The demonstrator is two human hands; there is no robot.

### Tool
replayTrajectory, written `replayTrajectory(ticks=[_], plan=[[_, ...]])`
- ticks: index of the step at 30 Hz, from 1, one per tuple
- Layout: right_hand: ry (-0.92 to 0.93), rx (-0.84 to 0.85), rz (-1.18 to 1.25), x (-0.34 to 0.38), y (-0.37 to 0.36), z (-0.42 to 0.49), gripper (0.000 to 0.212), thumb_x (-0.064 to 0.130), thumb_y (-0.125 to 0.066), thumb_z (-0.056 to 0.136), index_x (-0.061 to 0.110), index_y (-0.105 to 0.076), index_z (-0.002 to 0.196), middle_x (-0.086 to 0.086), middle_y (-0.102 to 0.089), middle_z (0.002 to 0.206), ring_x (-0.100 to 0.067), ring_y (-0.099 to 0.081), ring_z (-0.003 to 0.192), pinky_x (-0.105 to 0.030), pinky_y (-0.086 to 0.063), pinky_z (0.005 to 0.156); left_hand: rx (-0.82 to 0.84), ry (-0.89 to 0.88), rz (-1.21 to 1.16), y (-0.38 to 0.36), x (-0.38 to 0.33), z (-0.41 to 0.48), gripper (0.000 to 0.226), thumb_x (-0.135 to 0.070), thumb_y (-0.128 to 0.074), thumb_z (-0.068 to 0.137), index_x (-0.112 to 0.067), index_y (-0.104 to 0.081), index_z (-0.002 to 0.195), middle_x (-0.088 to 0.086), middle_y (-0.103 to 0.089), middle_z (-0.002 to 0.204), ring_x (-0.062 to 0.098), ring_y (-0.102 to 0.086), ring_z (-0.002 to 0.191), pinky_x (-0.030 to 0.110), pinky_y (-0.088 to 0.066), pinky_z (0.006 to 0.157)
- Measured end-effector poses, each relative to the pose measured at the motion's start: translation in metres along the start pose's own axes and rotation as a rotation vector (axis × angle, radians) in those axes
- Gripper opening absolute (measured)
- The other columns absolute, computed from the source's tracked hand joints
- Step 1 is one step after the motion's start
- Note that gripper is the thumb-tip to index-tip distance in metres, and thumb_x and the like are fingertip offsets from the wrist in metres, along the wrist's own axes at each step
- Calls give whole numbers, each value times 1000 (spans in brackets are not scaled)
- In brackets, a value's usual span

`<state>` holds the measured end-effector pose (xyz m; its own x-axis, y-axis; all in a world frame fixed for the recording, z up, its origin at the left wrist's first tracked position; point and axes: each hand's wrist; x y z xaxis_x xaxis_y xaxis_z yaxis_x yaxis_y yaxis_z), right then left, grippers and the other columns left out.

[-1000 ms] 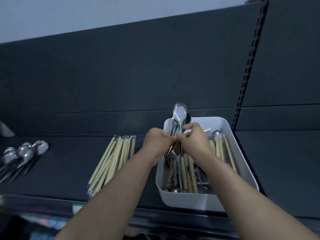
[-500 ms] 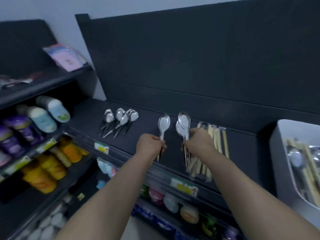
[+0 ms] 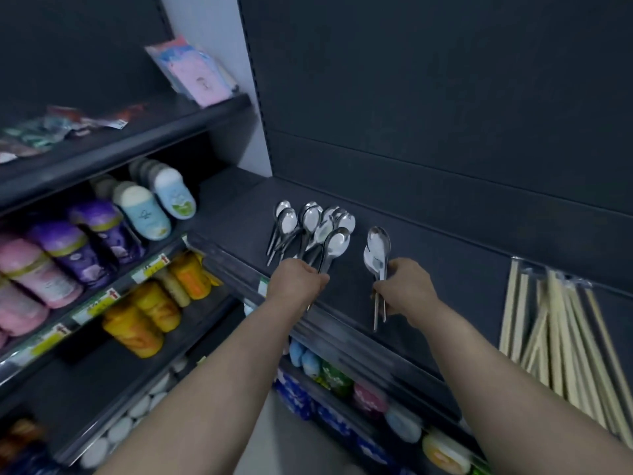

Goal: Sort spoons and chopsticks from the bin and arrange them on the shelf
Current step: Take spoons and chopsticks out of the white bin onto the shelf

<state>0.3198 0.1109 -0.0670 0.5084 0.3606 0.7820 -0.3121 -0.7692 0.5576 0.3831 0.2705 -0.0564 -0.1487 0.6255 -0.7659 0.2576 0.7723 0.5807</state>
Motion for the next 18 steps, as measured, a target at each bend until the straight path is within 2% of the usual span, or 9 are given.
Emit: replayTrajectory(ticks=[5, 8, 11, 13, 14, 17, 18], plan=[[-13, 23, 42, 11, -16, 45, 13, 10, -56, 78, 15, -59, 89, -11, -69, 88, -29, -69, 78, -45, -60, 69, 12, -39, 178, 2, -11, 39, 21, -23, -73, 82, -16, -56, 71, 7, -55, 70, 22, -54, 69, 34, -50, 72], [-28, 33, 42, 21, -22, 58, 15, 13, -55, 81, 14, -56, 96, -10, -67, 92, -29, -69, 79, -44, -60, 70, -1, -48, 287, 4, -13, 54, 21, -27, -72, 82, -8, -65, 75, 13, -66, 74, 27, -65, 75, 34, -53, 73], [-15, 5, -8, 26, -23, 57, 23, 13, -58, 83, 14, -47, 102, -7, -63, 94, -28, -68, 78, -41, -59, 70, -23, -71, 381, 6, -14, 56, 26, -31, -73, 81, -8, -63, 73, 9, -69, 78, 27, -67, 82, 33, -53, 71], [-3, 14, -37, 27, -25, 56, 27, 15, -60, 85, 12, -44, 107, -7, -63, 91, -27, -68, 75, -36, -58, 66, -47, -97, 459, 6, -16, 55, 31, -36, -77, 78, -11, -63, 90, 5, -68, 90, 26, -65, 91, 32, -49, 72], [11, 0, -110, 28, -24, 55, 32, 20, -62, 86, 12, -45, 112, -8, -65, 94, -27, -68, 81, -34, -56, 69, -55, -110, 508, 3, -17, 56, 41, -40, -78, 75, -13, -59, 101, 4, -66, 97, 26, -63, 95, 32, -47, 73], [108, -41, -546, 33, -15, 39, 46, 45, -58, 88, 17, -47, 124, -5, -64, 113, -29, -61, 105, -31, -43, 75, -120, -242, 615, 0, -18, 55, 66, -47, -80, 71, -16, -47, 119, 4, -57, 115, 25, -57, 105, 35, -45, 74], [29, -93, -615, 52, -48, 54, 50, 50, -56, 89, 19, -48, 127, -4, -62, 117, -28, -58, 109, -32, -43, 77, -34, -337, 661, 16, -5, 101, 70, -49, -79, 71, -17, -45, 123, 5, -53, 121, 25, -53, 111, 37, -46, 79]])
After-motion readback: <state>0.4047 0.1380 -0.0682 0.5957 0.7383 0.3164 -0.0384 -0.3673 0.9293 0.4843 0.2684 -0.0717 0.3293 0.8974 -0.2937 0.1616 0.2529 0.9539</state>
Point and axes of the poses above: each hand's wrist, its own z-axis towards the middle knuckle, its own y-axis out of the back of the hand, x = y × z
